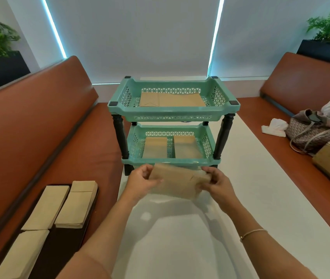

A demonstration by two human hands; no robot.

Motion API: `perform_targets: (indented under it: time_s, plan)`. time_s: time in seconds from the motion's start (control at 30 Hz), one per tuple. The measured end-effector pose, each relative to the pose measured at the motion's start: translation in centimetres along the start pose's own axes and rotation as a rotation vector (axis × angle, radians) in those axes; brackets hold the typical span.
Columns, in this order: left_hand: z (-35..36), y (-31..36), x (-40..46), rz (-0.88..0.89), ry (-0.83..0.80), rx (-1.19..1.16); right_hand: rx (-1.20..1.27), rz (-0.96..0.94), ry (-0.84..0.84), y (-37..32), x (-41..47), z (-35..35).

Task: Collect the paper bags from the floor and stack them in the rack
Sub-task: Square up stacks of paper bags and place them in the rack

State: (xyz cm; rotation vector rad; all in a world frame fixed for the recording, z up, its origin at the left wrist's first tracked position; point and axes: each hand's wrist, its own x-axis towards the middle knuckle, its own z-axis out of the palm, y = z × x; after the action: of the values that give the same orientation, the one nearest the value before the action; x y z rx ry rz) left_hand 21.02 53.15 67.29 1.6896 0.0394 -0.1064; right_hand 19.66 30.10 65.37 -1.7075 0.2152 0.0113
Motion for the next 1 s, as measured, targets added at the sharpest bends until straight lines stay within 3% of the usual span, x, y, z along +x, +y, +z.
perform_targets:
  time_s: [0.23, 0.47, 1.0]
  plan:
    - [2.8, -4.4, -0.8, -0.118, 0.074, -0.032, -0.061, 0.051, -0.023, 2.4, -0.8, 1.7]
    - [3.8, -4.6, -1.1, -0.097, 0.095, 0.039, -0.077, 0.038, 0.037, 2.5, -1.1, 2.3]
    - [3.1, -4.9, -1.5, -0.140, 0.018, 0.181, -0.212, 0.116, -0.002, 2.6, -1.4, 1.8]
